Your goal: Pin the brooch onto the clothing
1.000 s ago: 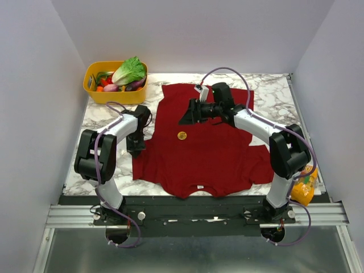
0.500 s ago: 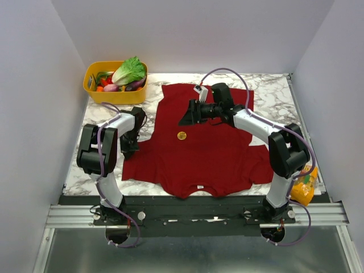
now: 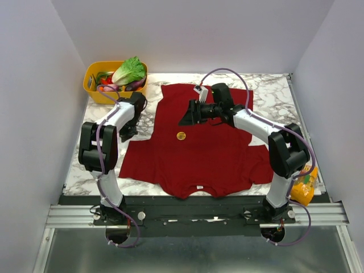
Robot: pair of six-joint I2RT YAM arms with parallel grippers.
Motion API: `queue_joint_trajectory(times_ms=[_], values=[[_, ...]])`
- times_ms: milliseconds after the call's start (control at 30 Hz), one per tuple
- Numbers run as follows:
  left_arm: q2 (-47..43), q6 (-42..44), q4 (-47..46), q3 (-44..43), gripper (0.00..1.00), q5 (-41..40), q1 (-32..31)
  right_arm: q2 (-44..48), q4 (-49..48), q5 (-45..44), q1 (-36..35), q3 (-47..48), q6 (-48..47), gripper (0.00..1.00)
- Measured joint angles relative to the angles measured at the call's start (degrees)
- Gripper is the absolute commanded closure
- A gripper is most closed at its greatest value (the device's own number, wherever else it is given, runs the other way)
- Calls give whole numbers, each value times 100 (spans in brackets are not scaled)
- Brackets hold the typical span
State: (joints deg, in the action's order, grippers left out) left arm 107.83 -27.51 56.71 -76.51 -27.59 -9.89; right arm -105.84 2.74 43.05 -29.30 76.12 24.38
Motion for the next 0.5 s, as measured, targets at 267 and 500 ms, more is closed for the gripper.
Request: queue_joint_trajectory(times_ms=[267,500], values=[[-632,131,-367,-284,99,-111,-986,584,66,-940,0,-695,-44,19],[-774,177,-1355,127,99,723,-2133,2544,564,-2800,59,-2026,72,42]])
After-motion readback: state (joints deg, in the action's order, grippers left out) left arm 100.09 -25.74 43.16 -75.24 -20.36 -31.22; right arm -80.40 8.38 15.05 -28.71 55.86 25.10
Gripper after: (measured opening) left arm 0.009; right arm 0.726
